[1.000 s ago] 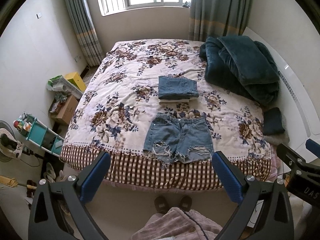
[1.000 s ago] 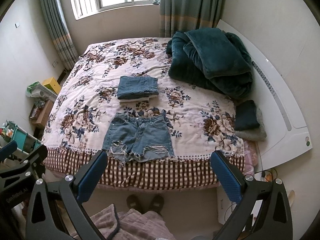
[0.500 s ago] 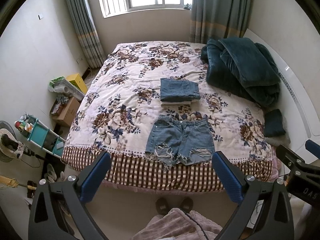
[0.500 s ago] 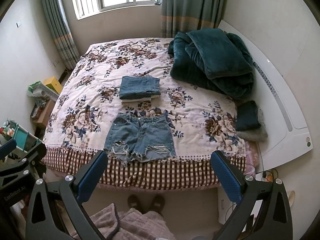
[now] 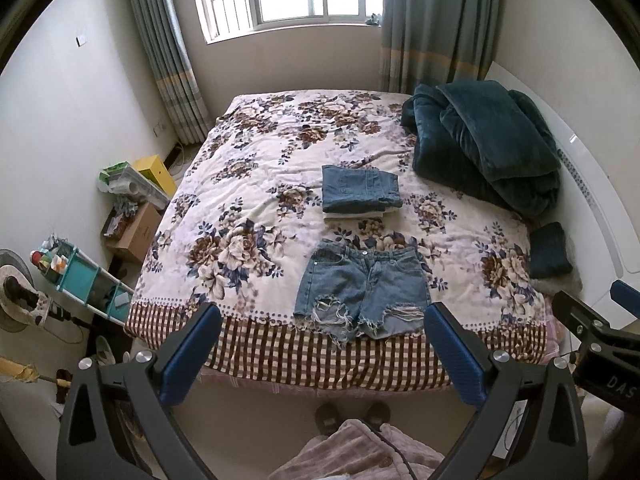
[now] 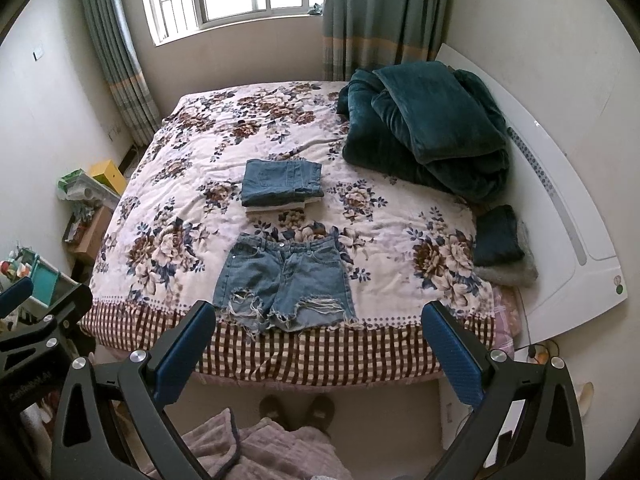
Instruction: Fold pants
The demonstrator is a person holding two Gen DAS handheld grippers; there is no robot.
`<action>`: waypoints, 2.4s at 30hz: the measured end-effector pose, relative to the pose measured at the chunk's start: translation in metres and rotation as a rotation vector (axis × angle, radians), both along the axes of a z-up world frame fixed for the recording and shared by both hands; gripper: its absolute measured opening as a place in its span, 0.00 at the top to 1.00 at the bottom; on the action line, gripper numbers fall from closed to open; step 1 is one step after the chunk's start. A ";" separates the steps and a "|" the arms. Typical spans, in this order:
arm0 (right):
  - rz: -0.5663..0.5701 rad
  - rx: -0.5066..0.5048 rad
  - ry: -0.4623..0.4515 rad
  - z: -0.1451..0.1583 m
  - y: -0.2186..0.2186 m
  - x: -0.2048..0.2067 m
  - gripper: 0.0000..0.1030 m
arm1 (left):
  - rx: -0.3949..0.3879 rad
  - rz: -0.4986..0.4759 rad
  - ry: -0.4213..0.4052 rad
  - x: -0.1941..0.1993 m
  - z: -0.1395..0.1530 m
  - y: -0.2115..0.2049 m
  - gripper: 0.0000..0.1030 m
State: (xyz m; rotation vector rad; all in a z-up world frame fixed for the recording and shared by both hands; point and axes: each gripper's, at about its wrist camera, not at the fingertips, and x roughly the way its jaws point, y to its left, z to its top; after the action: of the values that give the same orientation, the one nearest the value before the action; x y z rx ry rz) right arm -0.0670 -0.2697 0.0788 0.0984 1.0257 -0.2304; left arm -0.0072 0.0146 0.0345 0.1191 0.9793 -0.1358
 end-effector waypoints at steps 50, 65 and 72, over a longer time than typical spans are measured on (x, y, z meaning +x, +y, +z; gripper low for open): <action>0.153 0.296 0.689 -0.598 -0.235 0.321 0.30 | 0.261 0.126 0.482 0.163 -0.582 -0.245 0.09; 0.356 0.360 0.825 -0.708 -0.207 0.405 0.34 | 0.004 0.084 0.559 0.136 -0.647 -0.328 0.67; 0.319 0.433 0.794 -0.732 -0.196 0.417 0.83 | -0.023 0.067 0.531 0.127 -0.623 -0.308 0.94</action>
State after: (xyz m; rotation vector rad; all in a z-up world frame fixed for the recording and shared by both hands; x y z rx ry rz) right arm 0.3504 -0.4655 -0.6528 0.2433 1.8511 0.2776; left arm 0.1195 -0.2932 -0.5890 0.0277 1.5091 -0.1189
